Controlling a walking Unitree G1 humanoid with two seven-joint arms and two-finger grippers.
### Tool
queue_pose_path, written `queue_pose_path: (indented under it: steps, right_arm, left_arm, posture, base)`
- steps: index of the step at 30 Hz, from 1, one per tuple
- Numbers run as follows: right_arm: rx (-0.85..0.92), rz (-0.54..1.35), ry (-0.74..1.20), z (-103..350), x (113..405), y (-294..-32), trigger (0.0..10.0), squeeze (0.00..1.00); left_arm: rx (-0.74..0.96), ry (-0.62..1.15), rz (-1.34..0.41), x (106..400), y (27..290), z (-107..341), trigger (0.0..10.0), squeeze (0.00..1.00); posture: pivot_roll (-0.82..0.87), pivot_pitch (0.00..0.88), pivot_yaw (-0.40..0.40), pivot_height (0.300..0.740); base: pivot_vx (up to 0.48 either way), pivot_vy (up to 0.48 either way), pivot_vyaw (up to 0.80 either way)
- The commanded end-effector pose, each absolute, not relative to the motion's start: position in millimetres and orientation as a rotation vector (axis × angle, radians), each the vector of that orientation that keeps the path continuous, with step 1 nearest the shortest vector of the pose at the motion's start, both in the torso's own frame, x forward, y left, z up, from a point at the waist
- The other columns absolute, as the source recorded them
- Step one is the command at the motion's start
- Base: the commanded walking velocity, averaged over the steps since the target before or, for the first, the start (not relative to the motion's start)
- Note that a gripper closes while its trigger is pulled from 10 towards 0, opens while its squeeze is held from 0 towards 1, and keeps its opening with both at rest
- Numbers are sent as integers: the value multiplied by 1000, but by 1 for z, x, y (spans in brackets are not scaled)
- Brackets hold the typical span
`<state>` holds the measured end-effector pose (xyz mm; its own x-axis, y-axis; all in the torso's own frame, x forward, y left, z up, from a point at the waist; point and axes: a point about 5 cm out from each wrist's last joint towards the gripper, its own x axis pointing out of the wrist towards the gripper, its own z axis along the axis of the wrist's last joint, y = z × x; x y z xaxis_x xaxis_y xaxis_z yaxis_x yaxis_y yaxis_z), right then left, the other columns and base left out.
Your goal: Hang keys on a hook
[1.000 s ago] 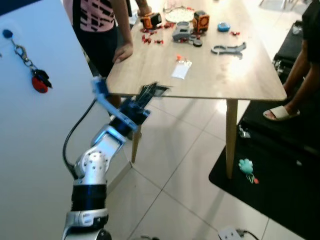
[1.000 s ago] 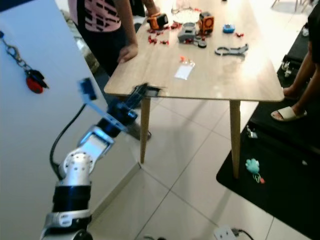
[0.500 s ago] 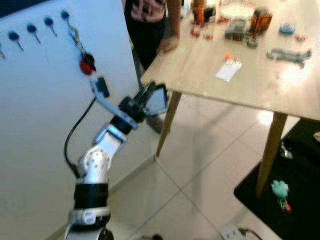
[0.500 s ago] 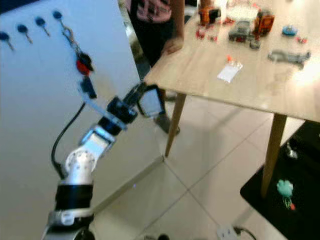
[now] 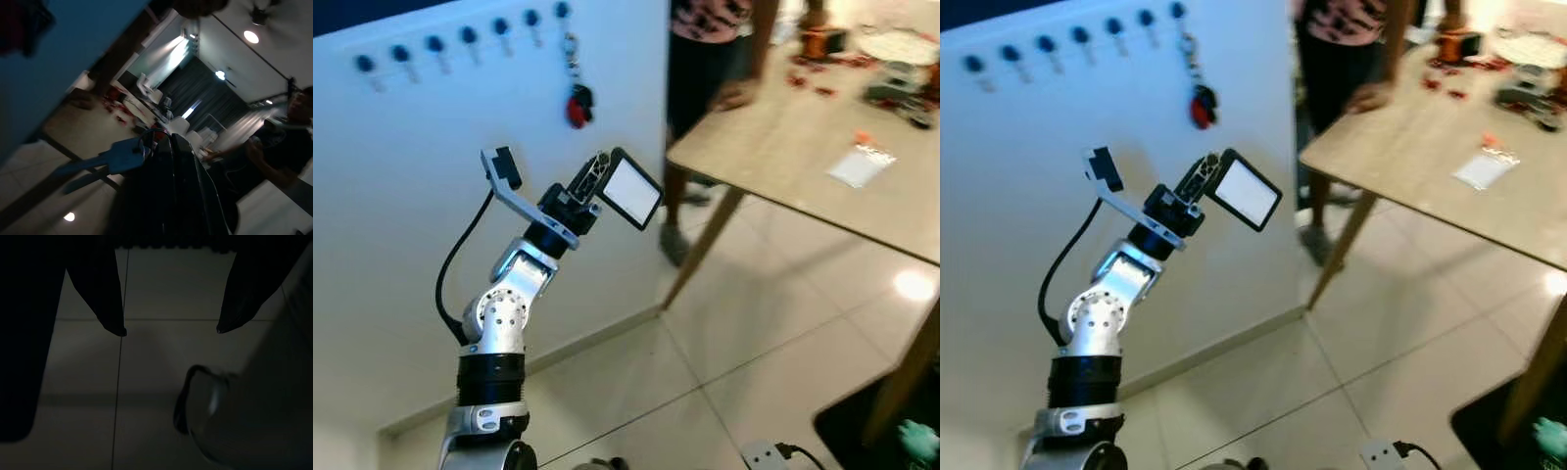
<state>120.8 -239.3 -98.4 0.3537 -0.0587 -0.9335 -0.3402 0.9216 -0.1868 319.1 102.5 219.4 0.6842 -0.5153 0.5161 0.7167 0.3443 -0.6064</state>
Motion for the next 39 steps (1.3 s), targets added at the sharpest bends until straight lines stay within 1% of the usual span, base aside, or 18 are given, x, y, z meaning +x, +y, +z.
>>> queue_pose_path:
  steps: [1, 12, 18, 23, 27, 32, 36, 37, 38, 39]
  right_arm:
    - [-366, 193, 1216, -100, 116, -236, 10000, 0]
    - [-357, 186, 1158, -94, 135, -236, 10000, 0]
    - [-355, 183, 1141, -93, 139, -237, 10000, 0]
    - [-342, 146, 1108, -90, 146, -238, 10000, 0]
    - [-308, 91, 1064, -86, 155, -240, 10000, 0]
    - [-298, 78, 1039, -83, 160, -240, 10000, 0]
    - [-273, 44, 984, -78, 172, -241, 10000, 0]
    - [-249, 20, 949, -74, 179, -242, 10000, 0]
    - [-249, 20, 949, -74, 179, -242, 10000, 0]
    - [-201, -3, 880, -66, 192, -242, 10000, 0]
  left_arm:
    - [-897, -255, -801, 319, 106, 219, 10000, 0]
    - [-888, -274, -803, 321, 107, 221, 10000, 0]
    - [-874, -288, -804, 322, 107, 223, 10000, 0]
    - [-824, -316, -799, 324, 109, 227, 10000, 0]
    - [-785, -323, -798, 325, 109, 229, 10000, 0]
    - [-767, -328, -794, 327, 109, 231, 10000, 0]
    - [-750, -329, -799, 327, 110, 231, 10000, 0]
    - [-745, -331, -798, 327, 111, 232, 10000, 0]
    - [-745, -331, -798, 327, 111, 232, 10000, 0]
    - [-737, -337, -791, 328, 112, 232, 10000, 0]
  posture:
    - [-189, 104, 112, 740]
    - [-191, 95, 113, 740]
    - [-192, 91, 111, 740]
    - [-191, 92, 114, 740]
    - [-191, 94, 117, 740]
    - [-193, 95, 120, 740]
    - [-193, 95, 120, 740]
    - [-192, 94, 122, 740]
    - [-192, 94, 122, 740]
    - [-192, 94, 122, 740]
  base:
    - [0, 0, 725]
    - [0, 0, 724]
    - [0, 0, 725]
    - [0, 0, 705]
    - [0, 0, 0]
    - [0, 0, 0]
    - [0, 0, 0]
    - [0, 0, 0]
    - [0, 0, 0]
    - [0, 0, 0]
